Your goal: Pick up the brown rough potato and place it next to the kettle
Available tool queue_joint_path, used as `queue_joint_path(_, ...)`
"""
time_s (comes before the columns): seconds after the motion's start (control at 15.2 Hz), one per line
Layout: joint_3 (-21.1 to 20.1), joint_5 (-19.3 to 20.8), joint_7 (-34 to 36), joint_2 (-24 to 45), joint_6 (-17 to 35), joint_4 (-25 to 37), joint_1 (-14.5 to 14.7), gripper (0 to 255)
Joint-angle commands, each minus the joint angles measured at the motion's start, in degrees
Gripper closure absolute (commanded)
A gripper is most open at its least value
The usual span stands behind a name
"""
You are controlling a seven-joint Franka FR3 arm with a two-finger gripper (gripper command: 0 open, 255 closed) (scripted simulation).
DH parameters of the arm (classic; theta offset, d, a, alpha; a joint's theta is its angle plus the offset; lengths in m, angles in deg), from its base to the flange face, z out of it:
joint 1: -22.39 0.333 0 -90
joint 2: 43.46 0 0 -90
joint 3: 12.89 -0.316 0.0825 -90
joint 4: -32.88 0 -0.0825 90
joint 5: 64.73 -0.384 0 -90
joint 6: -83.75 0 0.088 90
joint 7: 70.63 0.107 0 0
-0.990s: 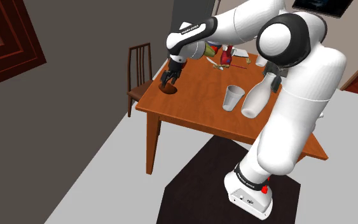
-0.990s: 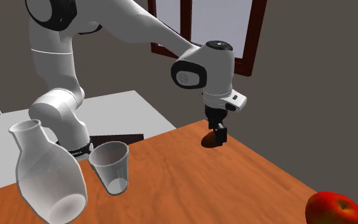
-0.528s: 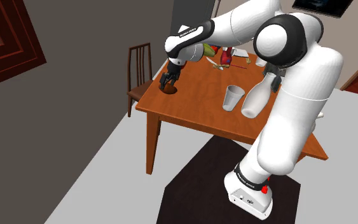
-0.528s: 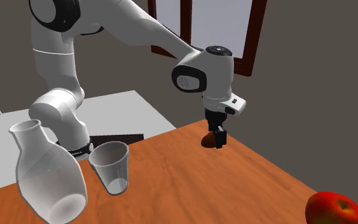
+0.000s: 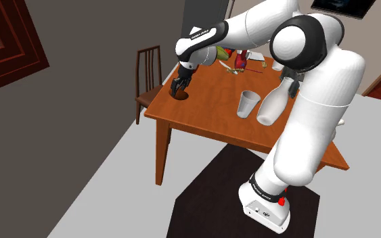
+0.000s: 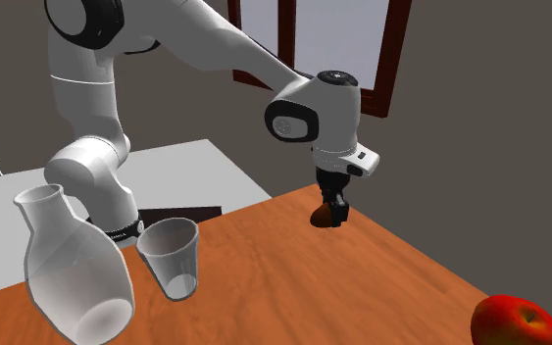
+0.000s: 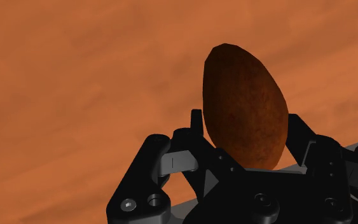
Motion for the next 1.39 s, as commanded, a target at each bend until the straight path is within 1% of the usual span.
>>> queue_joint_path(0.0,0.00,0.00,0.00,0.01,-0.01,-0.01,0.00,255)
queue_joint_path(0.2,0.00,0.00,0.01,0.01,0.02,-0.03,0.00,255)
queue_joint_path(1.32,0.85,4.41,4.54,-5.59,-11.20,6.47,0.41,255)
